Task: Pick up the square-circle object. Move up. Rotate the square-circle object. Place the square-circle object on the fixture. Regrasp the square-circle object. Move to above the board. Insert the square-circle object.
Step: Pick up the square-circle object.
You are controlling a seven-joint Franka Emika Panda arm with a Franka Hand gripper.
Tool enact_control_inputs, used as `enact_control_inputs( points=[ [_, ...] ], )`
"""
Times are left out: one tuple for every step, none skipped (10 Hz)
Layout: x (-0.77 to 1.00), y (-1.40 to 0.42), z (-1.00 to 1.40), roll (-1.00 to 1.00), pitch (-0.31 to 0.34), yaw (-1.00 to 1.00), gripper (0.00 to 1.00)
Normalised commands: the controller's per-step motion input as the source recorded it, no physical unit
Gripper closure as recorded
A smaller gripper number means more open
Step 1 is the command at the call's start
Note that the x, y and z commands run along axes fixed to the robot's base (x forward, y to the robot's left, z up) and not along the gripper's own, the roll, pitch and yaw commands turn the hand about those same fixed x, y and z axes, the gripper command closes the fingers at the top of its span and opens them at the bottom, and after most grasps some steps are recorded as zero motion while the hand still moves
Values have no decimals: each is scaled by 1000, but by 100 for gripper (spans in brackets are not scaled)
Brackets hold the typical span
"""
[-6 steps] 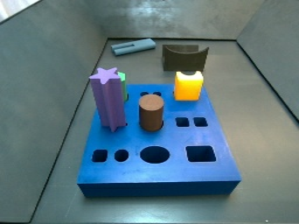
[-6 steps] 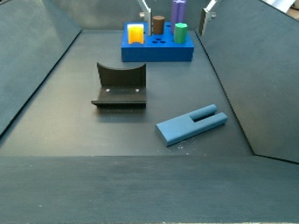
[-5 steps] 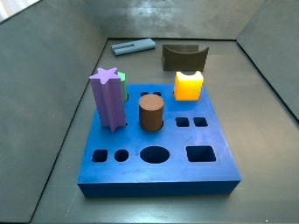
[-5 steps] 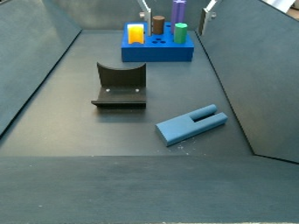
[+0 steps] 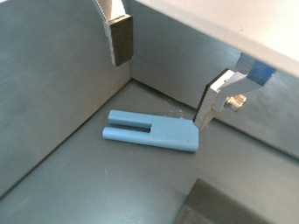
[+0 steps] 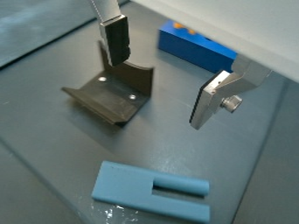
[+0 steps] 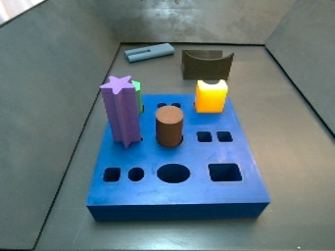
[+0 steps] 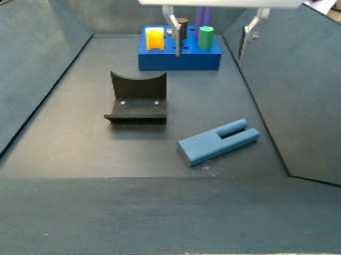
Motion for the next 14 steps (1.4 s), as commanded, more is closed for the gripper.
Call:
enact_control_inputs(
  points=[
    [0,0,-243,0,-6,-1000,0],
    [0,0,-240,0,-26,-974,0],
    [-69,11,-220,0,-53,-900,0],
    [-151,143,-203,-6,-77,-731,0],
    [-203,229,-234,-16,-67,-631,0],
    [-251,511,-351,0,-64,-366,0],
    [-231,634,-449,0,-47,-194,0],
    [-174,500,-480,-14,-37,-397,0],
    [-60,220,-460,0,-50,-743,0],
    [-20,131,-449,0,-63,-834,0],
    [0,66,-466,0,-79,-900,0],
    [-17,94,-586,-9,-123,-823,0],
    [-134,66,-614,-93,-223,-677,0],
    [-66,86,-569,-139,-231,-489,0]
  ],
)
